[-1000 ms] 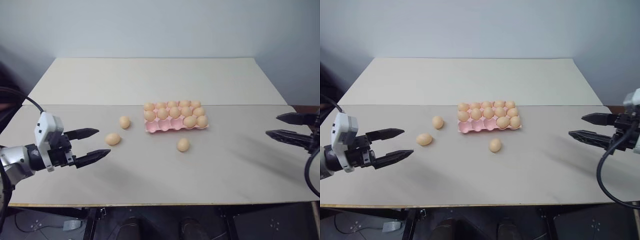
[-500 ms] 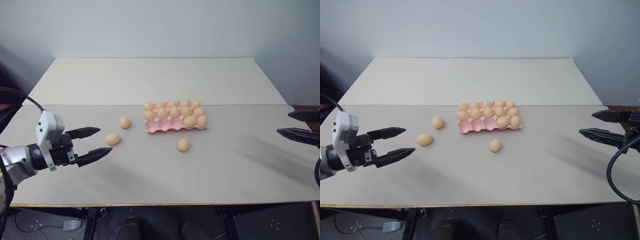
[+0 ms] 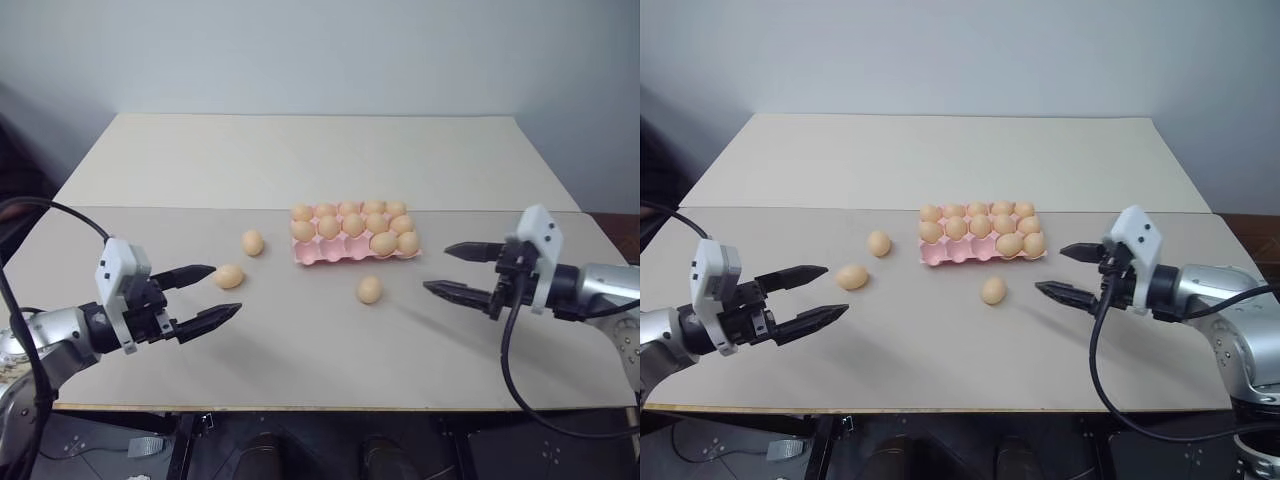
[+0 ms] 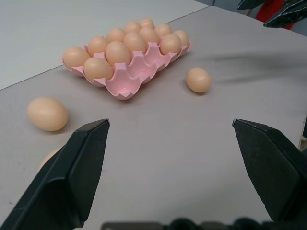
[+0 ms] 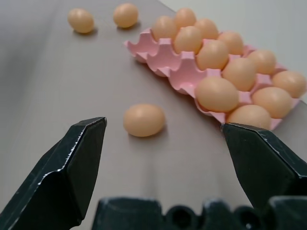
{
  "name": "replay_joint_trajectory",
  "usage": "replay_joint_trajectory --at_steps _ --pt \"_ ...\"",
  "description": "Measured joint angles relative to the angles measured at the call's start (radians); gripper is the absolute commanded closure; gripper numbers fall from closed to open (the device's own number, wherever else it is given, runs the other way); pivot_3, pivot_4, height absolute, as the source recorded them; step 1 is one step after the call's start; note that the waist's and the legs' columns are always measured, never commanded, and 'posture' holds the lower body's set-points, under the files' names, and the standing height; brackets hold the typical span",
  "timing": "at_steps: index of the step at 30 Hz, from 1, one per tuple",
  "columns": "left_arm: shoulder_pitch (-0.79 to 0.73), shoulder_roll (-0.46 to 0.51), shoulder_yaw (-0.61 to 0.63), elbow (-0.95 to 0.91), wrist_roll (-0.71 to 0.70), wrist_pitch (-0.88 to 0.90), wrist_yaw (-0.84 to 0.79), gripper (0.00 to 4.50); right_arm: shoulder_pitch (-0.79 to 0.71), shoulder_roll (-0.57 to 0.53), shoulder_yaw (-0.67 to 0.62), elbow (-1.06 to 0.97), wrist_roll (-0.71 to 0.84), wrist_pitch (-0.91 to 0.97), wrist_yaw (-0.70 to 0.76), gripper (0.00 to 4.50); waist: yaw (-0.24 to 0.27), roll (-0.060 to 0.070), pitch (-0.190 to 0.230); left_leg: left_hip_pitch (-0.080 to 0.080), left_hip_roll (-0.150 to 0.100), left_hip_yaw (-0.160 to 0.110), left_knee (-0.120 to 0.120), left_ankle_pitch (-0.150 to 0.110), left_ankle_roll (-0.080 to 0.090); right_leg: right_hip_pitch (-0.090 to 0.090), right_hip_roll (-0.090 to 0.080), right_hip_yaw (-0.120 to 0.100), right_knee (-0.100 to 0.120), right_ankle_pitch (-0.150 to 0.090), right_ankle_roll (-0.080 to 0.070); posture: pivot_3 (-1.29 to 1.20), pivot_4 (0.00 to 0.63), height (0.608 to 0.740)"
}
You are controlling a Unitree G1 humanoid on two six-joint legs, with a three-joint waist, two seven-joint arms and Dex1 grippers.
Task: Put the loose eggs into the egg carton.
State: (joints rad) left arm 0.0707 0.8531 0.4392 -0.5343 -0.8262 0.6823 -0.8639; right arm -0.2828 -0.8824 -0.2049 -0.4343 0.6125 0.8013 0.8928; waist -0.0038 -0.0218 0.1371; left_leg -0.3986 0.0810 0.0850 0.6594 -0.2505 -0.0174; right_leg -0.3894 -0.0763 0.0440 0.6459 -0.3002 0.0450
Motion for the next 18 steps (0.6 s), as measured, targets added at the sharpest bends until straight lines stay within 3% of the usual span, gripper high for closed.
replay_joint_trajectory --at_steps 6,14,18 --pt "0.000 -0.027 -0.055 -0.014 0.000 0.000 0.028 0.00 -0.130 0.223 0.157 -0.143 -0.037 0.251 -0.359 0.03 -0.009 0.000 0.000 -0.001 0.000 -0.001 0.000 0.000 0.000 -0.002 0.001 0.000 0.001 0.000 0.000 0.00 0.150 0.740" --pt "0.003 -0.039 -0.089 -0.020 0.006 -0.004 0.040 0.00 -0.320 0.531 0.148 -0.215 -0.074 0.689 -0.703 0.03 -0.009 0.000 0.000 -0.006 0.000 -0.001 0.000 0.002 -0.003 -0.008 0.000 0.000 0.003 0.000 0.000 0.00 0.150 0.740" --pt "-0.030 -0.045 -0.117 -0.014 0.021 -0.004 0.043 0.00 -0.383 0.599 0.137 -0.167 -0.059 0.799 -0.809 0.03 -0.007 0.000 0.000 -0.006 0.000 -0.001 0.000 0.002 -0.003 -0.008 0.000 -0.001 0.002 0.000 0.000 0.00 0.150 0.740"
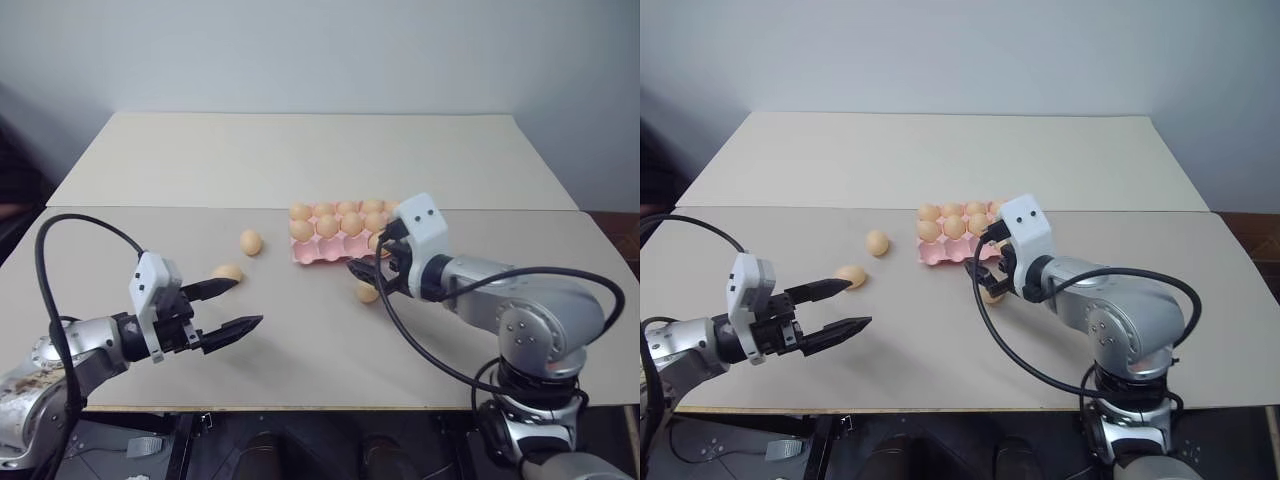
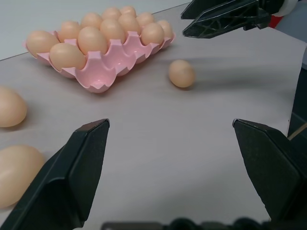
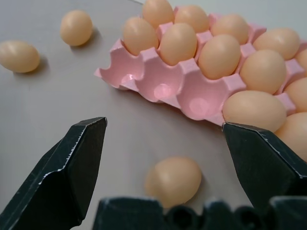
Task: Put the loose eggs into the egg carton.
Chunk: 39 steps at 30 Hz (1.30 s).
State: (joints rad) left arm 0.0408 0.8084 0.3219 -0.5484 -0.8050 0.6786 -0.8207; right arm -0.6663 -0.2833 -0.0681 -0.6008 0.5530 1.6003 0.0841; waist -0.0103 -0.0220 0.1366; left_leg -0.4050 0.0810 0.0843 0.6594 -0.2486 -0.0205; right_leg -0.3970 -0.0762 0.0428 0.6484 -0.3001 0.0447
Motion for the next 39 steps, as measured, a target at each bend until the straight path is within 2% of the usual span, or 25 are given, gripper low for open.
replay_joint_trajectory --at_steps 5,12,20,25,31,39 --pt "-0.006 -0.009 -0.010 0.012 0.015 -0.002 0.000 0.00 -0.007 -0.054 0.011 0.137 0.145 0.005 -0.164 0.03 -0.004 0.000 0.000 -0.001 0.000 0.000 0.000 0.000 0.000 -0.002 0.000 0.001 0.000 0.000 0.000 0.00 0.150 0.740" --pt "-0.003 -0.021 -0.022 0.013 0.022 -0.008 0.005 0.00 -0.072 -0.029 0.014 0.328 0.337 0.005 -0.415 0.03 -0.013 0.000 0.000 -0.002 0.000 0.000 0.000 0.000 0.000 -0.004 0.000 0.001 0.001 0.000 0.000 0.00 0.150 0.740" --pt "0.021 -0.025 -0.014 0.010 0.022 -0.019 0.022 0.00 -0.106 -0.017 0.024 0.421 0.559 0.005 -0.616 0.03 -0.012 0.000 0.000 -0.004 0.000 0.000 0.000 0.000 0.000 -0.005 0.000 0.001 0.001 0.000 0.000 0.00 0.150 0.740" --pt "0.043 -0.025 -0.002 -0.008 0.020 -0.019 0.027 0.00 -0.106 -0.050 0.051 0.441 0.670 0.005 -0.711 0.03 -0.012 0.000 0.000 -0.004 0.001 0.000 0.000 0.000 0.000 -0.005 0.000 0.001 0.001 0.000 0.000 0.00 0.150 0.740" --pt "0.046 -0.031 0.003 -0.010 0.018 -0.019 0.037 0.00 -0.090 -0.064 0.067 0.453 0.719 0.005 -0.775 0.03 -0.012 0.000 0.000 -0.004 0.001 0.000 0.000 0.000 0.000 -0.005 0.000 0.001 0.001 0.000 0.000 0.00 0.150 0.740" --pt "0.045 -0.032 0.003 -0.011 0.018 -0.020 0.044 0.00 -0.068 -0.039 0.078 0.457 0.700 0.005 -0.807 0.03 -0.012 0.000 0.000 -0.005 0.001 0.000 0.000 0.000 0.000 -0.006 0.000 0.001 0.001 0.000 0.000 0.00 0.150 0.740"
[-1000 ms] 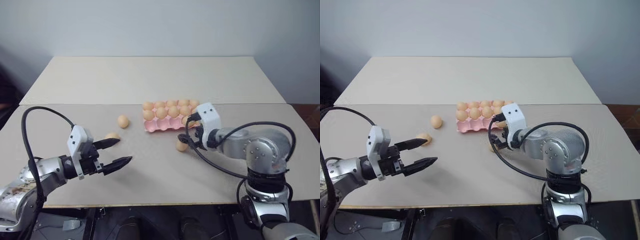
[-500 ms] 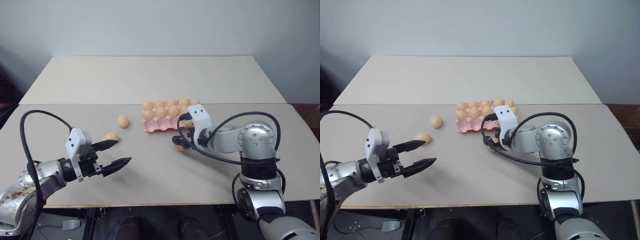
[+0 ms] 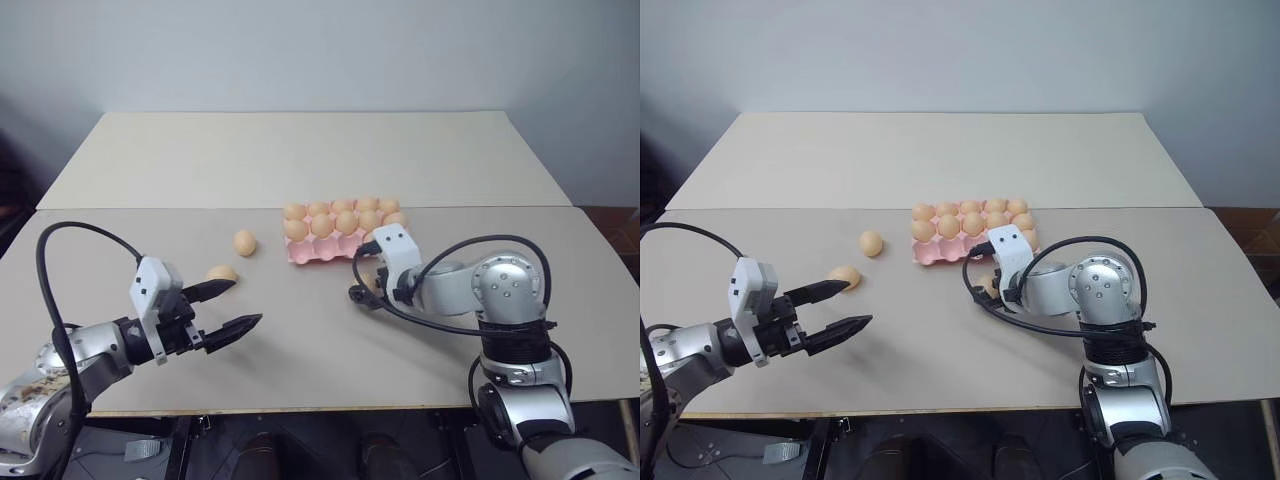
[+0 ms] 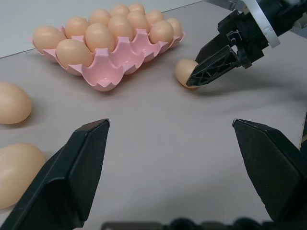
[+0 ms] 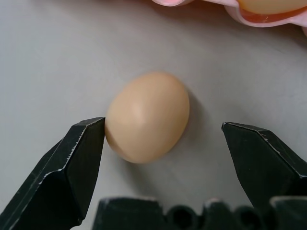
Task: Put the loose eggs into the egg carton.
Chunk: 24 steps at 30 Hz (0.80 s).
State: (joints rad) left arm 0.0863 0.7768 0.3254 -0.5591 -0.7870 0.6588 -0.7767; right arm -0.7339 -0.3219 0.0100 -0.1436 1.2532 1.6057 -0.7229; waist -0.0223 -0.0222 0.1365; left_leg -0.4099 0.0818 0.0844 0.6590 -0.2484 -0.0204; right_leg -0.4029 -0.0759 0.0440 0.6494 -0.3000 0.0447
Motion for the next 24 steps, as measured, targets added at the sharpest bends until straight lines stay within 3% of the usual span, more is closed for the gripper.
replay_joint_trajectory --at_steps 20,23,24 --pt "0.003 -0.004 0.003 -0.017 0.000 -0.001 0.013 0.00 -0.051 0.056 0.029 0.001 -0.225 0.000 0.150 0.03 0.000 0.000 0.000 -0.001 0.000 0.000 0.000 0.000 0.000 -0.001 0.000 0.000 0.000 0.000 0.000 0.00 0.150 0.740" --pt "0.003 -0.004 0.007 -0.018 -0.001 -0.001 0.017 0.00 -0.050 0.058 0.038 0.001 -0.258 0.000 0.178 0.59 0.000 0.000 0.000 -0.001 0.000 0.000 0.000 0.000 0.000 -0.001 0.000 0.000 0.000 0.000 0.000 0.00 0.150 0.740" --pt "0.003 -0.004 0.007 -0.018 -0.001 -0.001 0.018 0.00 -0.048 0.060 0.038 0.001 -0.267 0.000 0.185 0.99 -0.001 0.000 0.000 -0.001 0.000 0.000 0.000 0.000 0.000 -0.001 0.000 0.000 0.000 0.000 0.000 0.00 0.150 0.740"
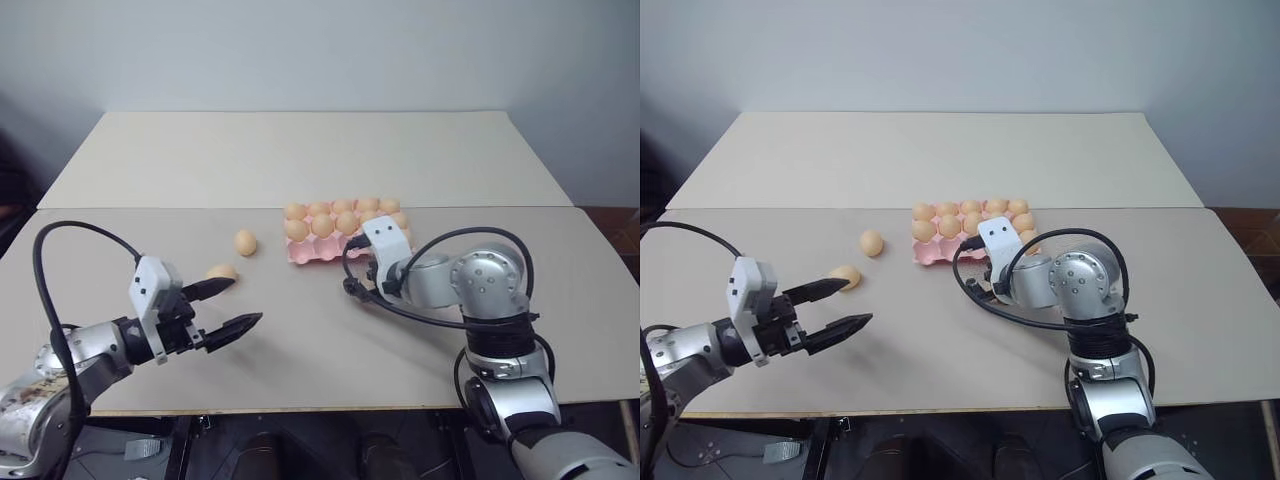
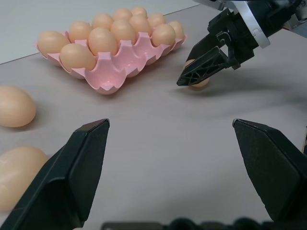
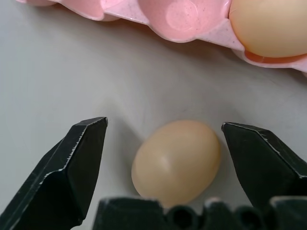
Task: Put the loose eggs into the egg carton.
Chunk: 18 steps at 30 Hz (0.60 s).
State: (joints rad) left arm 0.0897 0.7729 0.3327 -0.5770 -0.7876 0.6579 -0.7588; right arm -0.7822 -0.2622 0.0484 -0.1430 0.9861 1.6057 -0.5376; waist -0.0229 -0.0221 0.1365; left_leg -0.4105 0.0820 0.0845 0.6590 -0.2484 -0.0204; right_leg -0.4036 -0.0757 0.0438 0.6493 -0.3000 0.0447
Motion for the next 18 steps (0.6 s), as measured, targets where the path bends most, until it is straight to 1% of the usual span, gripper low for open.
replay_joint_trajectory --at_steps 4,5,6,8,18 --pt "0.000 0.000 0.000 0.000 0.000 0.000 0.002 0.00 0.002 0.002 0.005 0.000 -0.034 0.000 0.021 2.28 0.000 0.000 0.000 0.000 0.000 0.000 0.000 0.000 0.000 0.000 0.000 0.000 0.000 0.000 0.000 0.00 0.150 0.740" --pt "0.000 0.000 0.000 0.000 0.000 0.000 0.002 0.00 0.003 0.001 0.007 0.000 -0.041 0.000 0.028 2.56 0.000 0.000 0.000 0.000 0.000 0.000 0.000 0.000 0.000 0.000 0.000 0.000 0.000 0.000 0.000 0.00 0.150 0.740" --pt "0.000 0.000 0.000 0.000 0.000 0.000 0.002 0.00 0.005 -0.001 0.008 0.000 -0.045 0.000 0.035 2.71 0.000 0.000 0.000 0.000 0.000 0.000 0.000 0.000 0.000 0.000 0.000 0.000 0.000 0.000 0.000 0.00 0.150 0.740" --pt "0.000 0.000 0.000 0.000 0.000 0.000 0.002 0.00 0.008 -0.005 0.009 -0.003 -0.060 0.000 0.044 2.88 0.001 0.000 0.000 0.000 0.000 0.000 0.000 0.000 0.000 0.000 0.000 0.000 0.000 0.000 0.000 0.00 0.150 0.740" --pt "-0.002 0.000 0.001 0.000 0.000 0.000 0.002 0.00 0.019 -0.018 0.009 -0.024 -0.120 0.000 0.094 3.06 0.002 0.000 0.000 0.000 0.000 0.000 0.000 0.000 0.000 0.000 0.000 0.000 0.000 0.000 0.000 0.00 0.150 0.740"
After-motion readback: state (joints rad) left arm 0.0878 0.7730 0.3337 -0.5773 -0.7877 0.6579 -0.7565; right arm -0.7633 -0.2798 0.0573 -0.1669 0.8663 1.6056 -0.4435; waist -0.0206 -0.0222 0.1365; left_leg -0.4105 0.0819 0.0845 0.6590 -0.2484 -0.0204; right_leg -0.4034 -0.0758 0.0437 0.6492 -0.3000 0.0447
